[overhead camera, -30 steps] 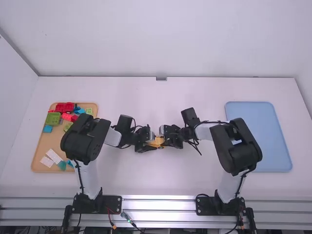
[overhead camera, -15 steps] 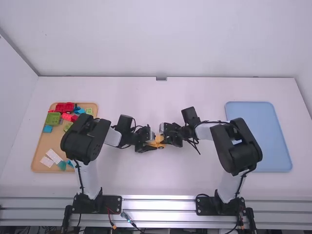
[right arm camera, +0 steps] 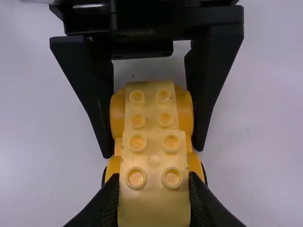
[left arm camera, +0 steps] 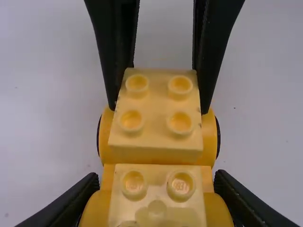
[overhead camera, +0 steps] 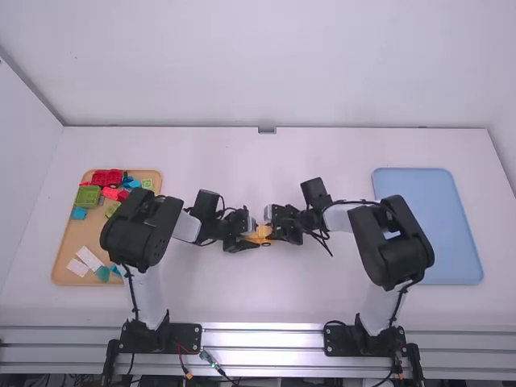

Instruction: Assemble lego blocks to make yellow taxi

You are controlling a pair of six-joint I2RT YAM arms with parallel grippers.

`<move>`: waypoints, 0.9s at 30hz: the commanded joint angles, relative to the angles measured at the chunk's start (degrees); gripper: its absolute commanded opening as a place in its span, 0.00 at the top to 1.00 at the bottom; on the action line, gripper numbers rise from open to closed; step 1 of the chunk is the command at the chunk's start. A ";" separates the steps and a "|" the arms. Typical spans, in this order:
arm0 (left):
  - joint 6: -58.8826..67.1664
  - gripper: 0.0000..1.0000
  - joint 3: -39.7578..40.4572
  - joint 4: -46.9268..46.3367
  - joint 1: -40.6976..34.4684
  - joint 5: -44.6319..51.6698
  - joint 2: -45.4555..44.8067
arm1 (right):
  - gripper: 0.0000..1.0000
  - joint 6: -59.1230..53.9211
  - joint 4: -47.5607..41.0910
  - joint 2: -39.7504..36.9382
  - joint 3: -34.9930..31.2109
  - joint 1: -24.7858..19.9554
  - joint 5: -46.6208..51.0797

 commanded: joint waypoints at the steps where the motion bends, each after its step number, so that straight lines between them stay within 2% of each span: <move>1: 0.15 0.45 0.42 -0.33 -0.50 0.15 0.39 | 0.87 -0.26 -0.68 0.70 -1.40 0.28 2.75; 5: 0.11 0.46 0.48 -0.39 -0.66 0.13 0.39 | 0.84 -0.24 -0.66 0.70 -1.40 0.24 2.75; 8: 0.11 0.45 0.44 -0.24 -0.68 0.15 0.39 | 0.73 -0.28 -0.46 0.70 -1.40 0.24 2.49; 15: -0.11 0.45 0.31 0.07 -0.68 0.15 0.39 | 0.30 1.42 1.57 0.61 -1.33 0.37 0.44; 18: -0.26 0.45 0.39 0.07 -0.44 0.17 0.39 | 0.20 1.38 2.56 0.59 -0.72 -0.04 -2.16; 21: -0.28 0.45 0.35 0.28 -0.63 0.15 0.39 | 0.20 1.40 2.21 0.33 0.55 -0.72 -5.86; 23: -0.28 0.45 0.31 0.48 -0.68 0.17 0.39 | 0.24 1.33 2.03 -0.52 1.31 -1.62 -9.75; 24: -0.28 0.45 0.31 0.46 -0.68 0.15 0.39 | 0.30 1.09 2.19 -1.07 1.53 -2.23 -12.00; 25: -0.26 0.44 0.31 0.44 -0.66 0.15 0.39 | 0.44 0.33 2.12 -1.49 1.68 -2.99 -14.47; 26: -0.28 0.44 0.33 0.42 -0.48 0.20 0.39 | 0.63 -0.37 2.12 -1.75 1.60 -3.65 -16.44; 27: -0.28 0.45 0.33 0.44 -0.42 0.20 0.39 | 0.66 -0.50 2.12 -1.75 1.55 -3.85 -16.94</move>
